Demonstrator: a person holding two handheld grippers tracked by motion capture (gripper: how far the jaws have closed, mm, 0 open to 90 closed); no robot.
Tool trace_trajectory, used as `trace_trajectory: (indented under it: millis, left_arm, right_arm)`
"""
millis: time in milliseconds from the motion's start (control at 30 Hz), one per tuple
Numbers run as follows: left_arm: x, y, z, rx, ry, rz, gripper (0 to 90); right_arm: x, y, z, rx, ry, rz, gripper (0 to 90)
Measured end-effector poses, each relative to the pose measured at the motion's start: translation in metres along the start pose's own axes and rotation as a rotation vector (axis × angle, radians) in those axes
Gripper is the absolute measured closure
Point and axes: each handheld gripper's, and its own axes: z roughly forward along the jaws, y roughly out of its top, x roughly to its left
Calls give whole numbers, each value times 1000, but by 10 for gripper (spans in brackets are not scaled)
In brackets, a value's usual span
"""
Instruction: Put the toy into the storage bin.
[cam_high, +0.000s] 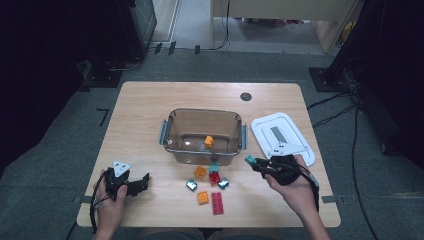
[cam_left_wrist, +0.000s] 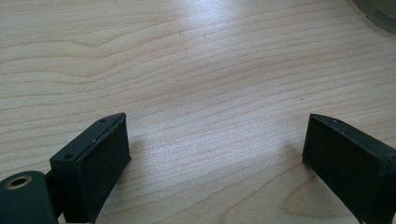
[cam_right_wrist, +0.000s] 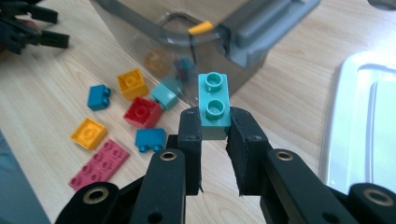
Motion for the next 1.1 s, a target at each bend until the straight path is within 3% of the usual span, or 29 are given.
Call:
trace_trajectory:
  millis: [333,533,767,1100]
  left_arm:
    - [0,0,0,-2,0,-1,73]
    - [0,0,0,-2,1,0,73]
    - [0,0,0,0,0,1,73]
    - [0,0,0,-2,1,1,73]
  right_arm:
    - [1,30,-10,-5,23,-22,765]
    - [3,48,-5,-1,37,-38,765]
    - [7,74,11,-2,58,-53,765]
    - [7,102,48,13,58,-44,765]
